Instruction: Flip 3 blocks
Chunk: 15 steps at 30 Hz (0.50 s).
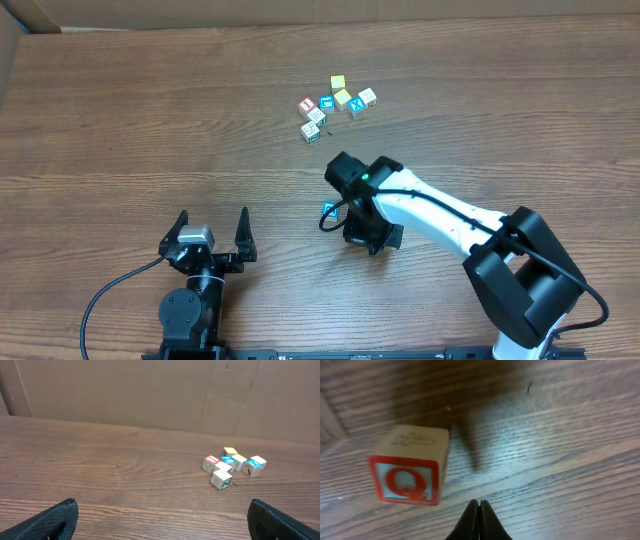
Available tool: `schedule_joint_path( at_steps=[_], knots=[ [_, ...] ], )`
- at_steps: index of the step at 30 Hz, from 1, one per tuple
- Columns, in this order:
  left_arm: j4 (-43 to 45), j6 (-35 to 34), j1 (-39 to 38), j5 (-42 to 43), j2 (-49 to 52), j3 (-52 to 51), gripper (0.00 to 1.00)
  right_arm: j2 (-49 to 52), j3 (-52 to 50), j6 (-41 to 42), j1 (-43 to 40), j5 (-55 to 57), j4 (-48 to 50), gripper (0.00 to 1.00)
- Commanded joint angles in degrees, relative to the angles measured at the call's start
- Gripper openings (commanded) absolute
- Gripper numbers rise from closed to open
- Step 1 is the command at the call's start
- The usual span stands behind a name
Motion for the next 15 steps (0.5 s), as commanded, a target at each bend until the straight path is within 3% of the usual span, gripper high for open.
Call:
schedule_joint_path(
  at_steps=[1,15],
  knots=[
    [0.1,1.3,-0.4,0.4,-0.5,-0.2,1.00,-1.5,-0.3,2.7,1.2,-0.2,1.4,0.04],
    [0.1,1.3,-0.4,0.5,-0.5,-0.2,1.00,-1.5,-3.1,2.8,1.3,2.4,13.2,0.04]
  ],
)
